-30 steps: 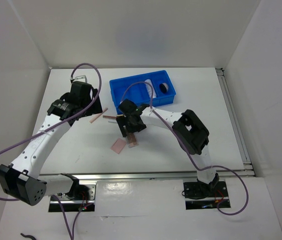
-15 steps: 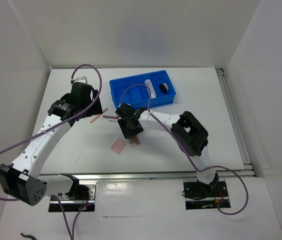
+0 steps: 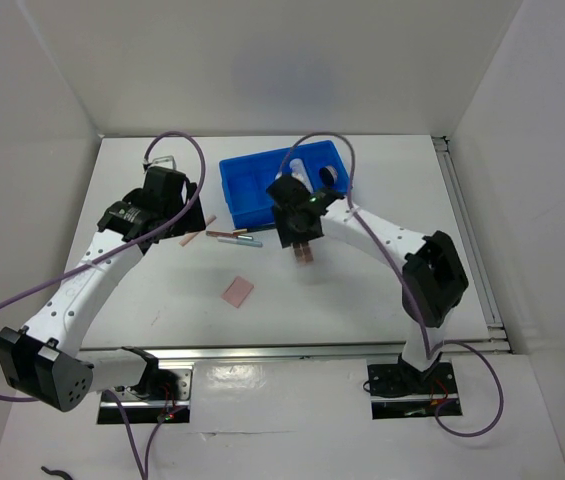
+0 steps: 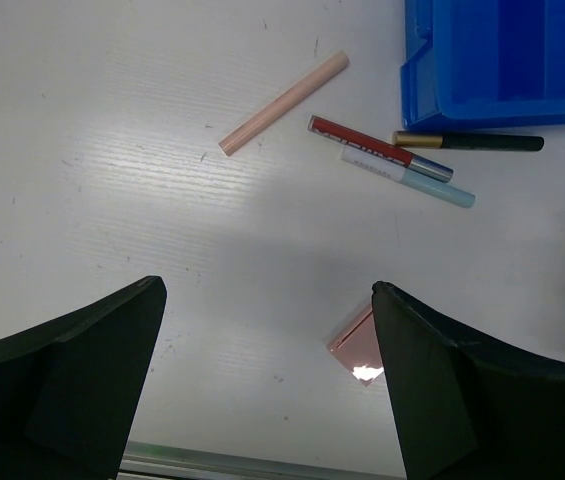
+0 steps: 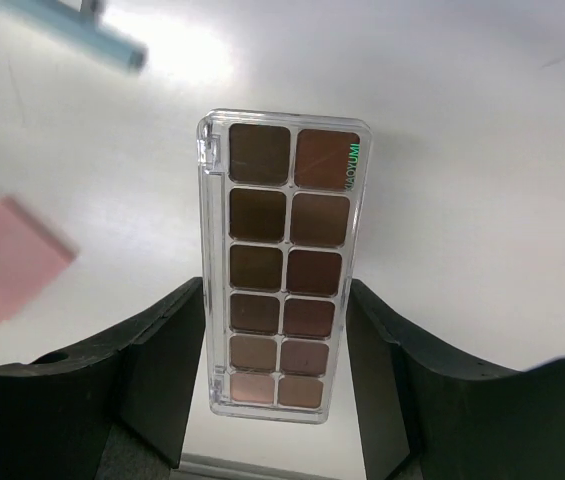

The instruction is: Organize the makeup

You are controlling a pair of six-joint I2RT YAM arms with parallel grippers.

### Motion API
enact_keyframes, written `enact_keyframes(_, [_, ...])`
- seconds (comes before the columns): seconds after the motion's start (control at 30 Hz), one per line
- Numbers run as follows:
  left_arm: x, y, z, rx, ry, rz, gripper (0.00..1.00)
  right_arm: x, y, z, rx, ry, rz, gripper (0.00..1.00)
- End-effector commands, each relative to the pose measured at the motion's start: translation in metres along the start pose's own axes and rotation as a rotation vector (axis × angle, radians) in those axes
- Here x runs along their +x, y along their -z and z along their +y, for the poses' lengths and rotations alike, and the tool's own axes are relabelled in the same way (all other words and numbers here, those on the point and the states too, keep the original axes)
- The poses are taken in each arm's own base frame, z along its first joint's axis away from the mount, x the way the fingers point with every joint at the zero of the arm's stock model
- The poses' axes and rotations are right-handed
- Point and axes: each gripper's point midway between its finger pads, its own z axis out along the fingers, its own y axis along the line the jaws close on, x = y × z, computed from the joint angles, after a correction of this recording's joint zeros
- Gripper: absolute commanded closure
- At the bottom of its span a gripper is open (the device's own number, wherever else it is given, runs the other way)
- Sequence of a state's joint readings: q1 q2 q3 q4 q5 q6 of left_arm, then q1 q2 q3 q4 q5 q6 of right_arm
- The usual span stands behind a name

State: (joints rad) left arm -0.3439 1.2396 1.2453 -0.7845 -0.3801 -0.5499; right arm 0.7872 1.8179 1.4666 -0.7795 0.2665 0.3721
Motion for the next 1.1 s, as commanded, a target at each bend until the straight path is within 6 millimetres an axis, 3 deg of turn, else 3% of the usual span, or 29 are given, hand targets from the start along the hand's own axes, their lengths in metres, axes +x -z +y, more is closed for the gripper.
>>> enact_keyframes(0.0, [-0.01, 0.009, -0.004, 0.036, 0.003, -0.045, 0.01, -0.058, 0.039, -0.057, 0.128, -0.064, -0.154, 0.7])
enact_keyframes(0.07, [-0.01, 0.009, -0.004, 0.036, 0.003, -0.045, 0.01, -0.089, 0.043, -0.076, 0.165, -0.081, -0.207, 0.69])
enact_keyframes(0.1, [-0.01, 0.009, -0.004, 0.036, 0.003, -0.045, 0.01, -0.101, 0.041, -0.094, 0.2, -0.106, -0.219, 0.69])
enact_keyframes(0.13, [-0.007, 0.007, -0.003, 0.032, 0.0, -0.038, 0.01, -0.124, 0.038, -0.101, 0.213, -0.106, -0.264, 0.69])
enact_keyframes(0.2, [-0.008, 0.007, -0.004, 0.036, 0.003, -0.045, 0.01, -0.146, 0.03, -0.124, 0.257, -0.146, -0.289, 0.69])
enact_keyframes(0.23, [-0.008, 0.007, -0.004, 0.036, 0.003, -0.045, 0.01, -0.166, 0.02, -0.128, 0.265, -0.149, -0.313, 0.69])
enact_keyframes(0.3, [-0.008, 0.007, -0.004, 0.036, 0.003, -0.045, 0.01, -0.185, 0.011, -0.144, 0.31, -0.15, -0.331, 0.69])
enact_keyframes(0.33, [-0.005, 0.005, -0.004, 0.032, 0.0, -0.038, 0.01, -0.188, -0.014, -0.153, 0.337, -0.15, -0.305, 0.69])
enact_keyframes(0.37, [-0.005, 0.005, -0.004, 0.032, -0.001, -0.038, 0.01, -0.211, -0.006, -0.157, 0.335, -0.164, -0.36, 0.69])
enact_keyframes(0.47, [-0.002, 0.003, -0.003, 0.028, -0.004, -0.03, 0.01, -0.231, -0.029, -0.172, 0.381, -0.147, -0.374, 0.69])
enact_keyframes(0.57, [-0.001, 0.0, -0.001, 0.016, -0.007, -0.026, 0.01, -0.236, -0.053, -0.184, 0.405, -0.159, -0.378, 0.69])
enact_keyframes(0.8, [0.003, -0.008, -0.001, -0.005, -0.026, -0.005, 0.01, -0.237, -0.08, -0.189, 0.451, -0.108, -0.389, 0.69])
enact_keyframes(0.93, [0.001, -0.009, -0.002, -0.006, -0.027, -0.004, 0.01, -0.231, -0.088, -0.19, 0.464, -0.095, -0.374, 0.62])
enact_keyframes(1.07, [0.001, -0.012, -0.003, -0.006, -0.027, -0.004, 0.01, -0.232, -0.089, -0.188, 0.449, -0.092, -0.374, 0.42])
